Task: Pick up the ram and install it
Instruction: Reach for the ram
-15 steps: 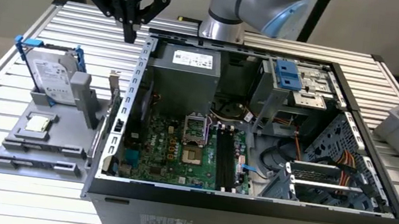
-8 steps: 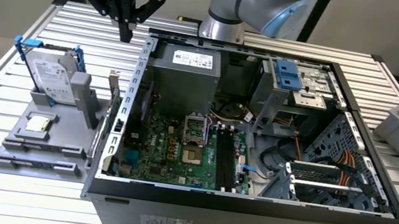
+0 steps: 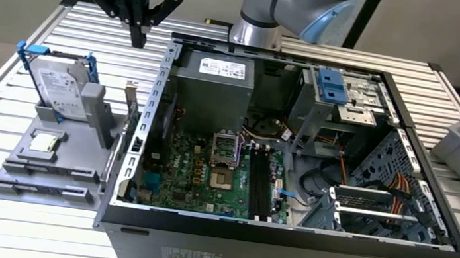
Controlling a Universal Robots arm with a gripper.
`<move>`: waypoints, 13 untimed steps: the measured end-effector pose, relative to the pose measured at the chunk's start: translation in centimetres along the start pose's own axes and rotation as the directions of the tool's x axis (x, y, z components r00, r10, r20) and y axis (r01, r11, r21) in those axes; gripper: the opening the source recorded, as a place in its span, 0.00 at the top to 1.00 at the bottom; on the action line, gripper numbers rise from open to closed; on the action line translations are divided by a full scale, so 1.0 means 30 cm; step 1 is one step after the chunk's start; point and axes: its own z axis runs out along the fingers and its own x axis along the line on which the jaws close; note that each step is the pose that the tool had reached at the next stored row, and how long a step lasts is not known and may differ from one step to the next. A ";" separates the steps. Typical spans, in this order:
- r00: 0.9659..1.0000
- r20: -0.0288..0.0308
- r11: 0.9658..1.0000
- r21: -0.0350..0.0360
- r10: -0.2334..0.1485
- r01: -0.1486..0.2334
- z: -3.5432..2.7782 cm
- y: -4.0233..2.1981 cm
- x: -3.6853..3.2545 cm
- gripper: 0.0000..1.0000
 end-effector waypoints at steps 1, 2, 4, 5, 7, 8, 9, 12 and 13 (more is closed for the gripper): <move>1.000 0.000 1.000 0.000 0.000 0.000 0.000 0.000 0.004 1.00; 1.000 0.000 1.000 0.000 0.000 0.000 0.000 -0.001 0.009 1.00; 1.000 0.000 1.000 0.000 0.000 0.000 0.000 -0.001 0.018 1.00; 1.000 0.000 1.000 0.000 0.000 0.000 0.000 -0.002 0.023 1.00; 1.000 0.000 1.000 0.000 0.000 0.000 0.000 -0.002 0.032 1.00; 1.000 0.000 1.000 0.000 0.000 0.000 0.000 -0.003 0.037 1.00; 1.000 0.000 1.000 0.000 0.000 0.000 0.000 -0.003 0.042 1.00; 1.000 0.000 1.000 0.000 0.000 0.000 0.000 -0.004 0.055 1.00; 1.000 0.000 1.000 0.000 0.000 0.000 -0.001 -0.004 0.059 1.00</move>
